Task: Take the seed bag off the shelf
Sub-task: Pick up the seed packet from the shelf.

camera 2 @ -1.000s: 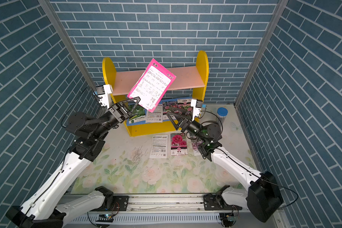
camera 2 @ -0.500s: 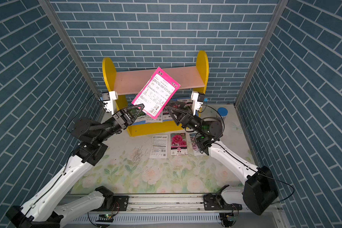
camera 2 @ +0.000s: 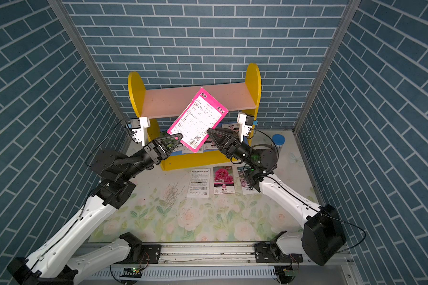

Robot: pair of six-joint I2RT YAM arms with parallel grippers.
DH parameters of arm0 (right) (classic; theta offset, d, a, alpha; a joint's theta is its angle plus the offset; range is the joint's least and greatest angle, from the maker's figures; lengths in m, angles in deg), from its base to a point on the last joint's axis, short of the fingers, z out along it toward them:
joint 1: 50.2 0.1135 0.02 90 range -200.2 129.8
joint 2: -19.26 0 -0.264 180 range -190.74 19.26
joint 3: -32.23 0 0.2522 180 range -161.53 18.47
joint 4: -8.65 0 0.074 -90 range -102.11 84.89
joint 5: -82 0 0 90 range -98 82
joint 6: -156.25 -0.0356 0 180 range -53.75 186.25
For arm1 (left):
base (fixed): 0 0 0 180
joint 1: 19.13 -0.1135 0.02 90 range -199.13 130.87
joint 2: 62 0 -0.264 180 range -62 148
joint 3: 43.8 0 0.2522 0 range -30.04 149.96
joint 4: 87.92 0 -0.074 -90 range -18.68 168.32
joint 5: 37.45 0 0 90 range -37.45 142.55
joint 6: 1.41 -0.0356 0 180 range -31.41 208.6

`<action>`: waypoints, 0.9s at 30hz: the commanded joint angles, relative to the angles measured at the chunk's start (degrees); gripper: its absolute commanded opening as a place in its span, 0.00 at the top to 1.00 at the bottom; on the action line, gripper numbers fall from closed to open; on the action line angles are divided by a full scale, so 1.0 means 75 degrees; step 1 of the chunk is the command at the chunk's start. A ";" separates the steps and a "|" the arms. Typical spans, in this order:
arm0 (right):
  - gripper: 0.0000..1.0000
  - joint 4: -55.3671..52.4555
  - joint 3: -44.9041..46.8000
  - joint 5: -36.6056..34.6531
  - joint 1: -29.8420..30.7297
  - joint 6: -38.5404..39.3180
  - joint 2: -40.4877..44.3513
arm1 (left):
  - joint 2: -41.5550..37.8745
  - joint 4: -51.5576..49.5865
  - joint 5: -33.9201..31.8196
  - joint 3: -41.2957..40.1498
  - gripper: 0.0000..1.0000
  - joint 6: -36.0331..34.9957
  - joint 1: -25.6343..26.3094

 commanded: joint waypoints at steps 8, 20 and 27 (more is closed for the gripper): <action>1.00 -0.0159 -0.0106 0.0036 -0.0031 -0.0006 0.0101 | 0.0065 -0.0940 -0.0383 0.0272 0.68 -0.0770 0.0139; 1.00 -0.4126 -0.0002 -0.0166 -0.0091 0.1652 0.1181 | 0.0193 -0.6307 -0.2829 0.2622 0.00 -0.3792 0.0088; 1.00 -0.5973 0.0604 -0.0242 -0.0023 0.2277 0.1626 | 0.0184 -0.7844 -0.3166 0.3047 0.00 -0.4736 0.0084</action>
